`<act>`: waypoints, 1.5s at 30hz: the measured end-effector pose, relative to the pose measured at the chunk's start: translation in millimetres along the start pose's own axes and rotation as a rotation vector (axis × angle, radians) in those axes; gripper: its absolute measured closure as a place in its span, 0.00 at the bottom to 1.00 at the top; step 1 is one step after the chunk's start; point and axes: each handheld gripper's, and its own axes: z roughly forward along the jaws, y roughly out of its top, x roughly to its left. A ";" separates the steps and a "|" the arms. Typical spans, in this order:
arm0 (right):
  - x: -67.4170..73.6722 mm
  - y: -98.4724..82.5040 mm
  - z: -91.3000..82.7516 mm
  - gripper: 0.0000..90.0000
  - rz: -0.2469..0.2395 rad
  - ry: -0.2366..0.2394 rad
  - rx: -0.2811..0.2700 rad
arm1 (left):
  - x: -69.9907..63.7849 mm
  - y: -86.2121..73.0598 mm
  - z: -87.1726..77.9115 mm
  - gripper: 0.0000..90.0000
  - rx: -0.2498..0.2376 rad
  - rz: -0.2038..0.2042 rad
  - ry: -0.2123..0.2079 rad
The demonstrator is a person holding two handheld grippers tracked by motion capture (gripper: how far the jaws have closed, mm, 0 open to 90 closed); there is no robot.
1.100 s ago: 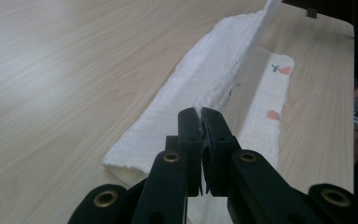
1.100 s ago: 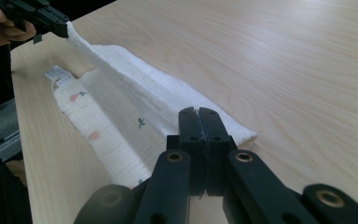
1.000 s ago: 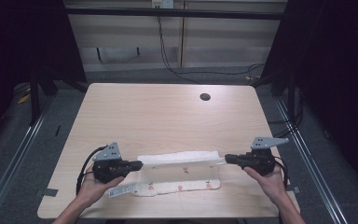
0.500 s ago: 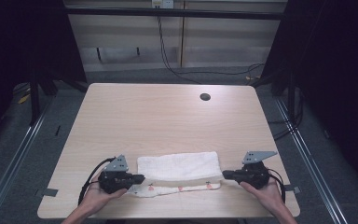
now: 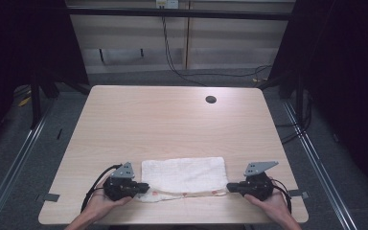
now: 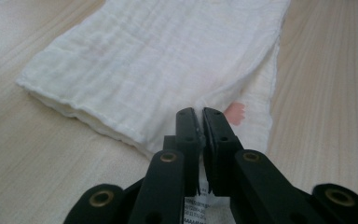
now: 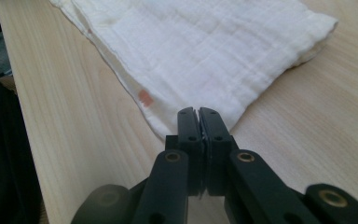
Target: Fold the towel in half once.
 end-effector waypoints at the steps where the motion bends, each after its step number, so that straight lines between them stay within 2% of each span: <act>1: 1.6 -0.5 0.4 0.96 -0.006 -0.012 0.005 | -0.1 0.1 0.5 0.94 -0.001 -0.001 -0.011; 6: 3.1 -2.7 -3.4 0.93 0.018 0.021 -0.030 | -5.4 3.5 -0.6 0.86 0.005 0.018 -0.019; 8: 3.4 -2.8 -5.6 0.90 0.022 0.017 -0.040 | -5.3 4.6 -3.8 0.80 -0.006 0.005 -0.039; 10: 3.5 -2.3 -7.8 0.84 0.016 0.030 -0.050 | -4.2 4.3 -8.6 0.73 -0.033 -0.022 -0.057; 15: 4.8 1.2 -12.0 0.76 0.010 0.030 -0.070 | 2.1 6.9 -18.4 0.66 -0.075 -0.054 -0.024; 17: 4.5 5.0 -13.5 0.71 0.012 0.038 -0.090 | 3.4 9.4 -21.2 0.62 -0.079 -0.048 0.002; 19: 5.0 11.2 -13.5 0.67 -0.009 0.001 -0.088 | 4.5 11.5 -22.2 0.57 -0.070 -0.037 0.024; 20: 5.0 13.6 -12.7 0.65 -0.016 -0.003 -0.083 | 6.1 12.6 -22.1 0.57 -0.075 -0.039 0.026; 24: 6.6 31.1 4.4 0.65 -0.033 0.017 -0.057 | 17.5 20.7 -17.4 0.57 -0.047 -0.049 0.054; 26: 10.2 41.6 15.5 0.65 -0.050 0.032 -0.052 | 22.0 26.6 -14.4 0.58 -0.026 -0.034 0.060; 28: 13.7 52.2 27.5 0.65 -0.064 0.051 -0.047 | 27.3 33.7 -10.5 0.59 0.016 0.001 0.068; 30: 17.5 62.6 40.2 0.64 -0.076 0.076 -0.028 | 34.5 37.8 -9.0 0.59 0.021 -0.016 0.063; 32: 21.0 72.6 52.2 0.64 -0.102 0.077 0.001 | 40.1 39.9 -4.7 0.58 0.026 -0.026 0.087; 34: 22.6 80.1 63.1 0.65 -0.105 0.099 0.003 | 46.0 40.0 0.5 0.59 0.025 -0.034 0.084; 36: 25.9 84.7 72.3 0.67 -0.120 0.106 0.012 | 47.7 39.2 6.9 0.59 0.042 -0.030 0.107; 37: 28.5 86.7 77.7 0.67 -0.130 0.120 0.022 | 48.0 39.2 9.3 0.59 0.053 -0.037 0.097; 39: 36.0 90.2 86.6 0.66 -0.152 0.134 0.044 | 48.6 41.4 12.4 0.58 0.077 -0.021 0.091; 41: 43.3 95.2 93.6 0.64 -0.168 0.153 0.045 | 50.9 44.0 12.0 0.58 0.067 -0.023 0.112; 43: 48.8 99.3 99.3 0.64 -0.183 0.161 0.047 | 54.7 46.3 13.3 0.58 0.053 -0.035 0.115; 45: 55.0 101.0 106.5 0.64 -0.194 0.165 0.049 | 57.3 47.3 16.1 0.59 0.062 -0.034 0.122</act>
